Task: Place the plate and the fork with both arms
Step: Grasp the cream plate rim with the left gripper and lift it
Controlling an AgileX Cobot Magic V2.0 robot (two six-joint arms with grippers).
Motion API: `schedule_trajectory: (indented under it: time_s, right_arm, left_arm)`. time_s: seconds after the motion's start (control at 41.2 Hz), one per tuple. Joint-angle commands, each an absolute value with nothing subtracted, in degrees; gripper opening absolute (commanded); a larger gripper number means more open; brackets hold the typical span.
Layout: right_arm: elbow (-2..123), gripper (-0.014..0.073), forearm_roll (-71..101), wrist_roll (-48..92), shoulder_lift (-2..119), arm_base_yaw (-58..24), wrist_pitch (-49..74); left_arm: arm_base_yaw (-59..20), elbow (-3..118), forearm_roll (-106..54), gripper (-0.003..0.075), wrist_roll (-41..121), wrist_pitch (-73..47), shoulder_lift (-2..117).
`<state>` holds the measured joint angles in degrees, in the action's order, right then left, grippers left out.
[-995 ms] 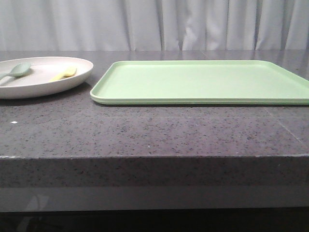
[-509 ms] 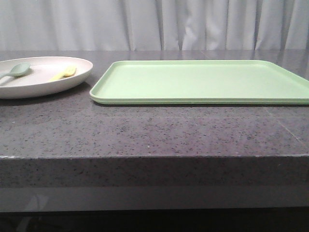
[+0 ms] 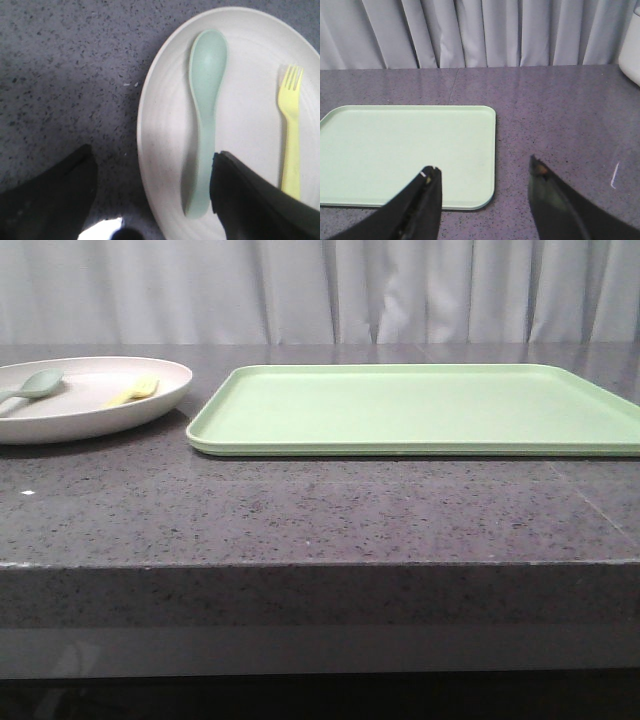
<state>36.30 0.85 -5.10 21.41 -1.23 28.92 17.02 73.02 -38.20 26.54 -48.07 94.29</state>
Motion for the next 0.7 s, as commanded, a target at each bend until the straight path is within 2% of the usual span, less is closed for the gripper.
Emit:
schedule_trajectory:
  time_s: [0.0,0.291,0.679]
  right_arm:
    - [38.2,0.0419,0.4,-4.6,22.3,-0.9,24.6]
    - [38.2,0.0419,0.4,-4.6,22.3,-0.9,24.6]
    - [38.2,0.0419,0.4,-4.6,22.3,-0.9,24.6]
  left_arm:
    - [17.2,77.0,-44.2,0.0458,27.7,-47.4,95.7]
    - [17.2,80.2,-47.8,0.0439,27.7,-48.7,102.4]
    - [17.2,80.4,-48.4,0.0167,27.8,-50.4,103.2]
